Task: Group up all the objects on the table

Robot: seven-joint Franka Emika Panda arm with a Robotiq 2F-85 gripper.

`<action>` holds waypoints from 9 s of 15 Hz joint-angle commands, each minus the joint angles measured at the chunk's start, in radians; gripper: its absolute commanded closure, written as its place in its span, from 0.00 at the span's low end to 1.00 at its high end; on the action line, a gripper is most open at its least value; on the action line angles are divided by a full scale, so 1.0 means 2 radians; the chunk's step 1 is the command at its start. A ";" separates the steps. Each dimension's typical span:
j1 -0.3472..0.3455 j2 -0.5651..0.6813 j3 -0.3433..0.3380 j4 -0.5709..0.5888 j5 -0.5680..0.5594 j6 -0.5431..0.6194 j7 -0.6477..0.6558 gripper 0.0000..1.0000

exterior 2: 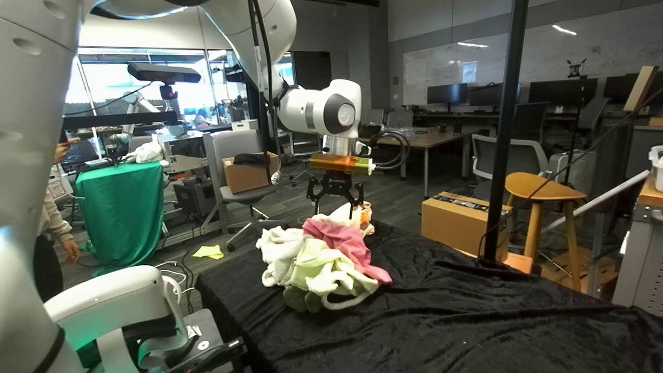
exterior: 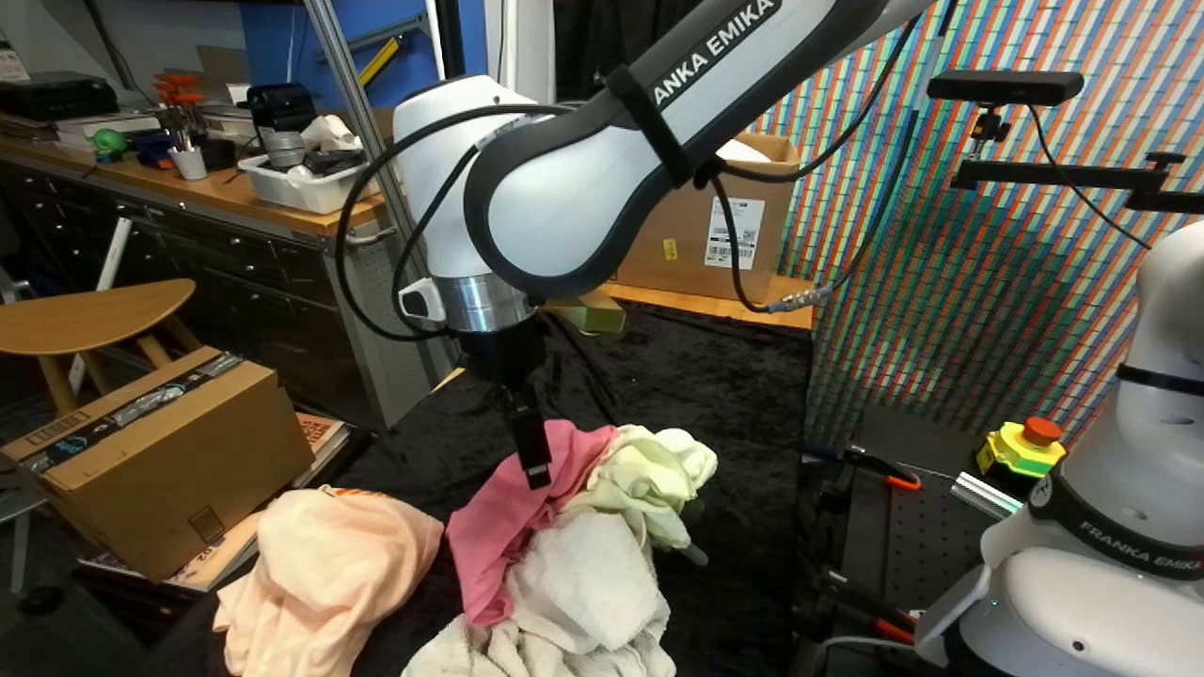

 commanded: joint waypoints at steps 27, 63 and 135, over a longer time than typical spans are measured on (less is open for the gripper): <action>0.108 0.260 -0.014 0.324 -0.055 0.042 0.186 0.00; 0.143 0.245 -0.077 0.321 -0.071 0.010 0.238 0.90; -0.007 -0.634 -0.128 -0.413 0.150 0.018 0.050 0.00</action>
